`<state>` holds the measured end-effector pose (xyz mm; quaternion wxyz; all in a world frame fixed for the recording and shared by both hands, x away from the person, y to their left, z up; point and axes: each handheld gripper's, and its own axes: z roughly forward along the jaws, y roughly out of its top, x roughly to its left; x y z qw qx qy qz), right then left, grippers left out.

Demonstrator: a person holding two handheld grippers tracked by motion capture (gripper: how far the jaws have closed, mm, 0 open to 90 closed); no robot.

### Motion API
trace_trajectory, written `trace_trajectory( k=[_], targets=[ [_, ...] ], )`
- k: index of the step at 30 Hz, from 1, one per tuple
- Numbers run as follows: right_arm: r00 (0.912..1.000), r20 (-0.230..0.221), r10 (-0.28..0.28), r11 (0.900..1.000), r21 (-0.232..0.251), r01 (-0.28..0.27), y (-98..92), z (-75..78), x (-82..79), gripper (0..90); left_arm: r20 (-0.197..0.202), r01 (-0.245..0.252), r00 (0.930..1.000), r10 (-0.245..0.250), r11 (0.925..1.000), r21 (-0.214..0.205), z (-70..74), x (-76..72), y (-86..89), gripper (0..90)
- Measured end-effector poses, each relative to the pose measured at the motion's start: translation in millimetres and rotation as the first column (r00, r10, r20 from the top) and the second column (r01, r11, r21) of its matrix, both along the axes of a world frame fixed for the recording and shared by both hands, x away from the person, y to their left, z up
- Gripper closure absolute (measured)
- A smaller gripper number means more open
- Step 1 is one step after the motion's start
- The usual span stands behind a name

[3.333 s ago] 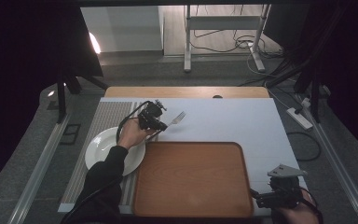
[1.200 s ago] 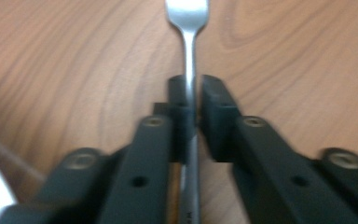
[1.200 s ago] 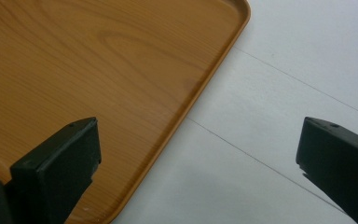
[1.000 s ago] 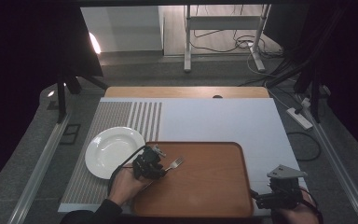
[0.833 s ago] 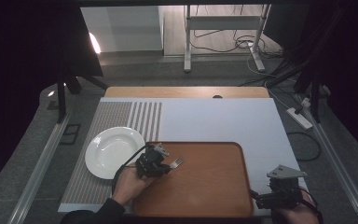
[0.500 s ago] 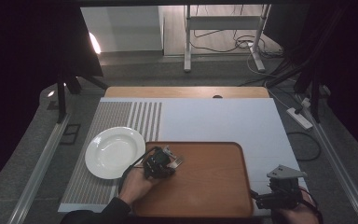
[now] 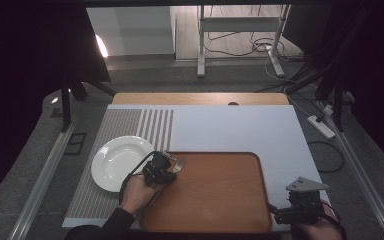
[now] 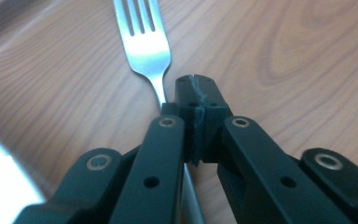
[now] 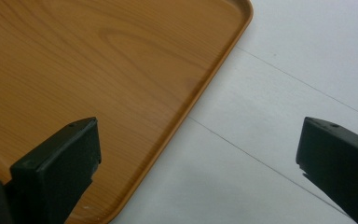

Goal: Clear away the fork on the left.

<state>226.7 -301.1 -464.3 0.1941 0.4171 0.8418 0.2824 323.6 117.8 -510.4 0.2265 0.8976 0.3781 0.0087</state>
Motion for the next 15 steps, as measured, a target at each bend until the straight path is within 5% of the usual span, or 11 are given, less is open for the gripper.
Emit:
trace_trajectory(
  k=[15],
  targets=[
    [1.0000, 0.000, 0.000, 1.0000, 0.000, 0.000, 0.2, 0.0, -0.1, 0.4, -0.013, -0.095, 0.9954, 0.095, 0.9951, 0.026, -0.1, 4.6, 25.6, 88.8]
  ],
)
